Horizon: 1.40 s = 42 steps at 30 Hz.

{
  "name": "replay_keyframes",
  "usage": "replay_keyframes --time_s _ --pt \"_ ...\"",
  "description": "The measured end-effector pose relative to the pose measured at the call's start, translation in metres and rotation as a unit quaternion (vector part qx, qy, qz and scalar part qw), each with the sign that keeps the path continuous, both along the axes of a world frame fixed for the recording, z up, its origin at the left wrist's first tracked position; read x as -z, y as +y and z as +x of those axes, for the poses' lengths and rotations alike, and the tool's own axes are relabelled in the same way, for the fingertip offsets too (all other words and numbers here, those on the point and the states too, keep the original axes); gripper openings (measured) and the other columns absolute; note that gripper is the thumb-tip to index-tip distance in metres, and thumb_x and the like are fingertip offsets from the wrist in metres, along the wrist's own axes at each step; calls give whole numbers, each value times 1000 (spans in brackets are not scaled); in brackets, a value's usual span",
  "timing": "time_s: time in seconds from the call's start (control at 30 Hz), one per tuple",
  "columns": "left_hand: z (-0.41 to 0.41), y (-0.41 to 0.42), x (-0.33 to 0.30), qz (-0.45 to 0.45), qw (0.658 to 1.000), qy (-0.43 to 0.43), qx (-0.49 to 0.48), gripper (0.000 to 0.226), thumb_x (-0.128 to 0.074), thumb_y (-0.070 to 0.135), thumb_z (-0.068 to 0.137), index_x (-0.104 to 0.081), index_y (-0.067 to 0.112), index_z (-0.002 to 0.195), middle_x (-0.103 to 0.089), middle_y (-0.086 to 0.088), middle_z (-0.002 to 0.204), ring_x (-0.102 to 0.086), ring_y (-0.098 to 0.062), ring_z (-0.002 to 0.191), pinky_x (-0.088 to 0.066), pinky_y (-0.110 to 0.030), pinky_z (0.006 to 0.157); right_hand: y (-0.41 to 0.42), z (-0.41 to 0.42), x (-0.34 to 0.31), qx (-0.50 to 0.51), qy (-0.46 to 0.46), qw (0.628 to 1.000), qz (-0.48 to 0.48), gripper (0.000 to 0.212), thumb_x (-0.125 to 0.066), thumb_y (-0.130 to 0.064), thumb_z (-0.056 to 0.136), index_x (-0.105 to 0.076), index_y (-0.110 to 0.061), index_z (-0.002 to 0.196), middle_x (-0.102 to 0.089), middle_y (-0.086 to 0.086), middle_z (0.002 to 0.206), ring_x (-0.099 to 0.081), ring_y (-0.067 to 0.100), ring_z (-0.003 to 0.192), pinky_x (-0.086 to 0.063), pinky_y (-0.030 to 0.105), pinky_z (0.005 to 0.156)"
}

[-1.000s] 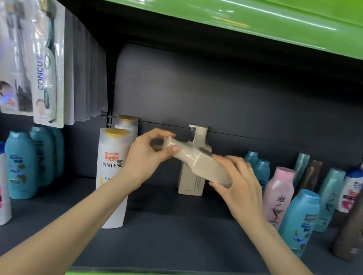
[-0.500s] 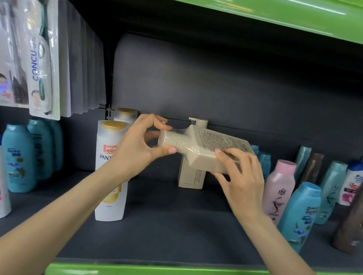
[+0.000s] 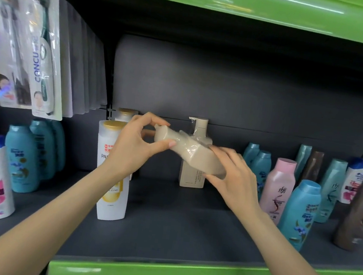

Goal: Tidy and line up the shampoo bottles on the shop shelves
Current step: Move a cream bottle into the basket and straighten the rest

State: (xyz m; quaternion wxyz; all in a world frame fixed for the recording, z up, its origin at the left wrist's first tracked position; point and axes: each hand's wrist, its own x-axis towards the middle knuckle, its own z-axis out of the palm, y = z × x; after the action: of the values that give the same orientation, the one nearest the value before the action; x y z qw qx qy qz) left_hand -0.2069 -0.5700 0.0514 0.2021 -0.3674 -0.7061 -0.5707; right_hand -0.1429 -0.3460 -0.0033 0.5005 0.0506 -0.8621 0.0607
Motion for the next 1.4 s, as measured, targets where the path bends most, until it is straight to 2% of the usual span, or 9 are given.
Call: replay_keyframes --time_s 0.13,0.27,0.5,0.63,0.7,0.83,1.13,1.3,1.4 --pt "2 13 -9 -20 999 18 -44 31 -79 29 70 -60 39 93 -57 1 102 -60 -2 80 -48 -16 80 2 -4 -2 -69 -129 975 -165 72 -78 -30 72 -47 -21 136 -55 -7 128 -52 13 116 -47 38 94" --pt "-1 22 -9 -65 997 26 -29 41 -79 20 72 -61 36 105 -53 3 104 -61 -2 80 -47 -11 82 4 -6 1 -162 -204 921 -289 80 -80 -14 70 -43 -17 140 -55 -8 131 -52 6 117 -44 31 103" --pt "-23 47 -18 -125 990 20 -60 39 -76 19 76 -63 19 113 -55 -3 104 -55 -15 92 -40 -18 83 13 -17 0 -227 -285 862 -354 71 -70 -1 79 -38 -17 140 -55 -13 118 -55 1 106 -46 10 79" --pt "-36 68 -27 -183 981 16 -66 46 -74 22 78 -61 9 120 -62 -6 115 -53 -9 97 -37 -10 78 22 -27 3 -259 -332 806 -416 60 -65 -1 83 -42 -28 132 -58 -4 124 -56 9 113 -51 27 90" --pt "-40 79 -28 -202 977 18 -72 48 -74 23 79 -60 9 122 -60 -6 122 -57 -14 107 -41 -17 88 27 -33 5 -251 -354 788 -438 58 -65 -3 84 -44 -24 134 -58 -1 126 -55 14 117 -49 41 97" --pt "-46 92 -28 -216 973 15 -84 48 -73 26 79 -60 10 123 -57 -8 128 -56 -23 115 -44 -32 99 26 -40 -2 -244 -296 792 -476 55 -66 -10 85 -44 -25 134 -56 2 126 -55 16 114 -50 46 94" --pt "-50 96 -24 -204 974 30 -96 46 -72 28 80 -61 15 123 -57 -4 125 -56 -16 98 -37 -14 79 23 -46 -14 -239 -212 826 -464 35 -67 -13 84 -55 -28 114 -60 2 115 -59 17 105 -55 34 80" --pt "-51 93 -19 -188 978 34 -86 43 -74 29 78 -63 19 119 -60 0 118 -55 -12 91 -38 -15 79 31 -49 -37 -262 -173 769 -557 22 -52 -15 92 -64 -23 109 -64 -1 113 -58 13 107 -48 32 83" --pt "-50 92 -14 -163 984 24 -73 42 -75 27 78 -63 20 118 -65 -1 110 -60 -14 95 -42 -18 84 37 -62 -60 -234 -146 809 -519 24 -49 -11 93 -63 -21 110 -62 1 114 -57 16 108 -47 34 89"
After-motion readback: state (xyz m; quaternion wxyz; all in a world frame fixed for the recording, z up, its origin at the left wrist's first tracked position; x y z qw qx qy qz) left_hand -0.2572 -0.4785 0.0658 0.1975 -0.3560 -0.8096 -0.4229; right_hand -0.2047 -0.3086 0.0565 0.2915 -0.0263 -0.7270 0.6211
